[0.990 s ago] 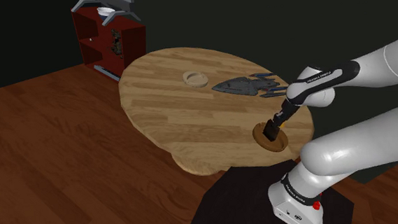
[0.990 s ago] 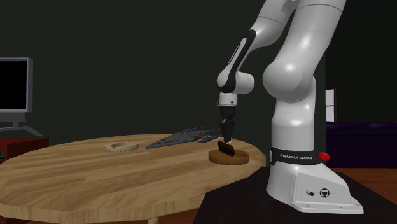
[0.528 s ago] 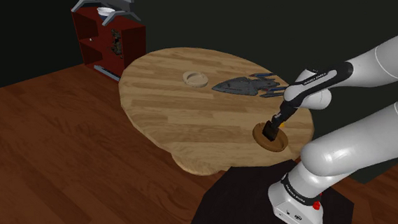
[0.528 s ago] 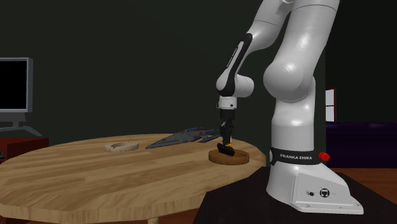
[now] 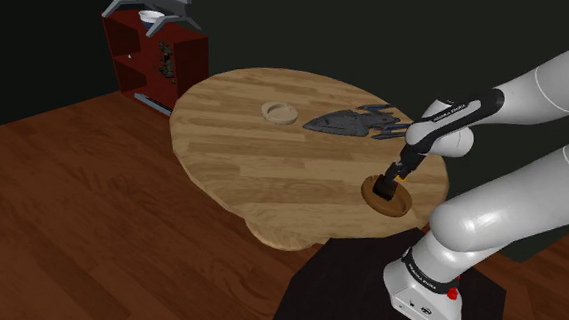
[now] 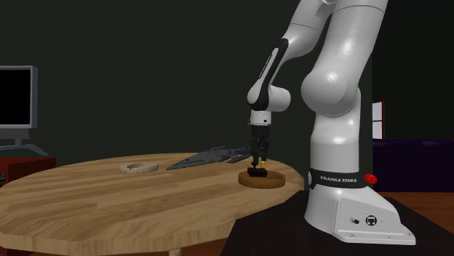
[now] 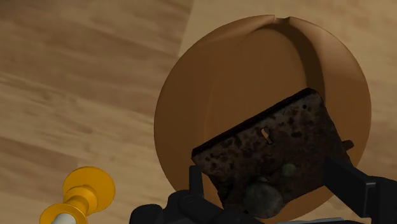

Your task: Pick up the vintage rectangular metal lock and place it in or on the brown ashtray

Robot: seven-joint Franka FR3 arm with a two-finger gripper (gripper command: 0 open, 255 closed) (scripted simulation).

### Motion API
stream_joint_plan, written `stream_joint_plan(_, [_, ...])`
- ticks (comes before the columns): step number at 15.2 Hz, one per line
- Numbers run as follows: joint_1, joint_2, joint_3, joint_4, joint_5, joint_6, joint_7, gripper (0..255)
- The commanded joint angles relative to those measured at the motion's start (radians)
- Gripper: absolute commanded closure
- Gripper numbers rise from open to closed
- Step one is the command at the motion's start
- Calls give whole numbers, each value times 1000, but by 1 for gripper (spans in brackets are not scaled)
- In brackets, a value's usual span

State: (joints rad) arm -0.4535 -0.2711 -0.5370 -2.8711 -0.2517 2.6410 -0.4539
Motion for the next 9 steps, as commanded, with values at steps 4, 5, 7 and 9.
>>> stream_joint_plan(4, [-36,-140,39,20,-37,-158,30,0])
stream_joint_plan(5, [-42,-171,48,29,-39,-198,33,0])
stream_joint_plan(7, [-42,-171,49,29,-39,-198,33,0])
stream_joint_plan(9, [-42,-171,49,29,-39,-198,33,0])
